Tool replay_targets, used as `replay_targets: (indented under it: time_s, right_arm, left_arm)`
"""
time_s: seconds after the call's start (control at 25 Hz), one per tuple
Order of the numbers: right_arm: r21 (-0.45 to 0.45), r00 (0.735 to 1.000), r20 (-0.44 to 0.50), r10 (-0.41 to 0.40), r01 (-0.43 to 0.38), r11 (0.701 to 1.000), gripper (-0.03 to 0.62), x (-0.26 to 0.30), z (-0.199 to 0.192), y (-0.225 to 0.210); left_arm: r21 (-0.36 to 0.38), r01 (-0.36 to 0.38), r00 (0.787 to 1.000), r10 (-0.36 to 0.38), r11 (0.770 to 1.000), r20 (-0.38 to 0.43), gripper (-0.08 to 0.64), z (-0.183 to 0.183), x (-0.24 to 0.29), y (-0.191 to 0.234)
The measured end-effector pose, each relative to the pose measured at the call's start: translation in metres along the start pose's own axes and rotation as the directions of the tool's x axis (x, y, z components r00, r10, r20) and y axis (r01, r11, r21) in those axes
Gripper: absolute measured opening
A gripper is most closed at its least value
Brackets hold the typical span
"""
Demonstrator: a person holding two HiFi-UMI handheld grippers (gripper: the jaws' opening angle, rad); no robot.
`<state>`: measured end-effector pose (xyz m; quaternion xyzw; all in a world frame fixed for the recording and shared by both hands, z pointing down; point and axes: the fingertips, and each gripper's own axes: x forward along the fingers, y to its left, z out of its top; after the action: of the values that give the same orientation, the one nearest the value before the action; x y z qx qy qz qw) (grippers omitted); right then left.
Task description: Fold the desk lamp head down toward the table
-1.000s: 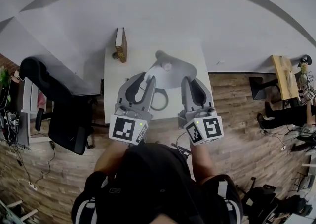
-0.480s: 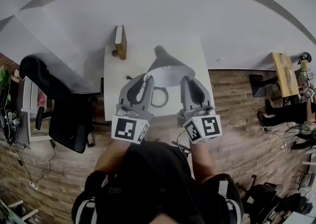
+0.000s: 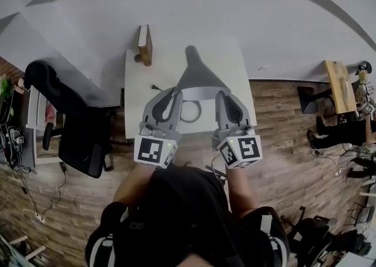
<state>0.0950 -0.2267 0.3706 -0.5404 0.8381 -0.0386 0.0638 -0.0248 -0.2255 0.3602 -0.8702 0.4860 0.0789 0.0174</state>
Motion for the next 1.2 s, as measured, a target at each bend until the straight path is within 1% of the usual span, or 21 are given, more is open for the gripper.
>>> replay_targets:
  time_s: [0.08,0.28,0.44,0.72,0.88,1.0,1.08,1.2]
  right_arm:
    - [-0.004,1.0,-0.006,0.0,0.0,1.0,0.025,-0.002,-0.003,0.001]
    - [0.0,1.0,-0.013,-0.005,0.005,1.0,0.023,-0.007,-0.013,0.001]
    - [-0.002,1.0,-0.028,-0.006,0.006,1.0,0.021,-0.009,-0.024,0.002]
    - [-0.004,0.998,-0.056,-0.011,0.011,1.0,0.02,-0.014,-0.049,-0.003]
    - [-0.007,0.998,-0.063,-0.014,0.013,1.0,0.019,-0.015,-0.062,-0.003]
    - [-0.013,0.997,-0.073,-0.017,0.016,1.0,0.018,-0.016,-0.07,-0.005]
    - [-0.017,0.996,-0.088,-0.023,0.022,1.0,0.018,-0.016,-0.079,-0.007]
    - [-0.032,0.992,-0.123,-0.041,0.037,0.999,0.018,-0.013,-0.097,-0.01]
  left_arm:
    - [-0.01,-0.003,1.0,0.003,1.0,0.001,0.054,-0.003,-0.003,-0.001]
    - [0.009,-0.008,1.0,0.008,1.0,0.005,0.051,-0.012,-0.008,-0.002]
    - [-0.023,-0.003,1.0,0.003,1.0,-0.002,0.048,-0.021,-0.012,-0.001]
    - [-0.022,-0.004,0.999,0.003,1.0,-0.038,0.041,-0.046,-0.014,-0.002]
    - [0.0,-0.004,0.999,0.004,1.0,-0.049,0.04,-0.058,-0.018,-0.002]
    - [0.008,-0.015,1.0,0.015,1.0,-0.022,0.038,-0.06,-0.019,-0.003]
    - [0.035,-0.022,1.0,0.022,0.999,-0.011,0.038,-0.067,-0.019,-0.003]
    - [0.097,-0.039,0.999,0.039,0.995,-0.004,0.037,-0.083,-0.02,-0.002]
